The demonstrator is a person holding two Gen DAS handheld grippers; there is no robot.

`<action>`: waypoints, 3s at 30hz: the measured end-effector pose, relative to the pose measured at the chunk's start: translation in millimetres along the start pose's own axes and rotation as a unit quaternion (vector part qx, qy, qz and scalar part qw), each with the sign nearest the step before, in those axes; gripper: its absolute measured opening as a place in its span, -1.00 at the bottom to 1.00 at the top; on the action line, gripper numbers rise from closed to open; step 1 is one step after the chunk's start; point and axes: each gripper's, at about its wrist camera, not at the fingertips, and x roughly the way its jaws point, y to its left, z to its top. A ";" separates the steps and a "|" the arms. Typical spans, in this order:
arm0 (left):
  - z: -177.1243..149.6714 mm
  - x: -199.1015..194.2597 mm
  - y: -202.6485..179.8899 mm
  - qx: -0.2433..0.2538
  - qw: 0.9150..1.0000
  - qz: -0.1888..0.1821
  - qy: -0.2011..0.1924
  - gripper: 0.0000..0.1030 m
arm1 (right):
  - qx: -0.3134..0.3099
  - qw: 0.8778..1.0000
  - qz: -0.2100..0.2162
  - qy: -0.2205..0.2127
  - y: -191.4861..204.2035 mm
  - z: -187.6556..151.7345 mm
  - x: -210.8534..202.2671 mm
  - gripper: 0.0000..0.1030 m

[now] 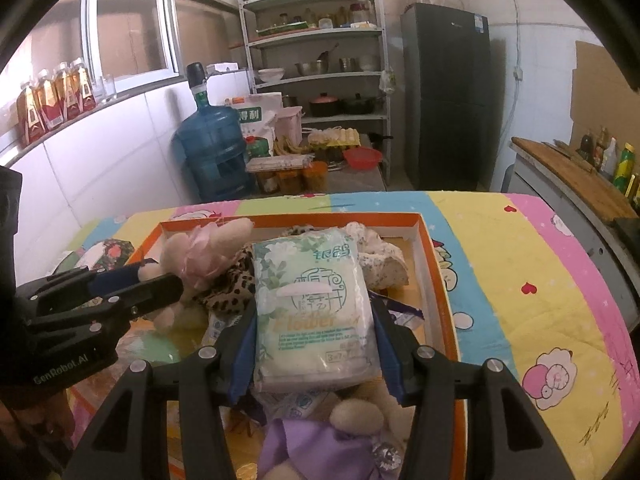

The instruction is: Organize soft objects

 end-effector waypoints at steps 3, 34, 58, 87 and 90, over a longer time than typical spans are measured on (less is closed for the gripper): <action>-1.7 1.9 1.0 -0.002 1.000 -0.005 -0.001 -0.27 | 0.005 1.000 0.003 0.000 -1.0 -0.1 1.6 0.04; -29.1 -106.4 19.5 -0.033 0.995 0.001 -0.098 0.40 | 0.005 0.995 0.011 -0.103 38.8 -13.6 -97.0 0.23; -118.9 -261.5 32.8 -0.071 0.974 0.121 -0.178 0.40 | -0.031 0.988 0.004 -0.154 144.3 -72.6 -172.5 0.23; -232.2 -370.3 1.2 -0.064 0.960 0.198 -0.187 0.40 | -0.005 0.982 0.010 -0.186 196.9 -163.4 -261.9 0.23; -234.6 -375.8 -2.5 -0.062 0.959 0.200 -0.193 0.40 | -0.007 0.981 0.007 -0.196 198.8 -166.4 -268.2 0.23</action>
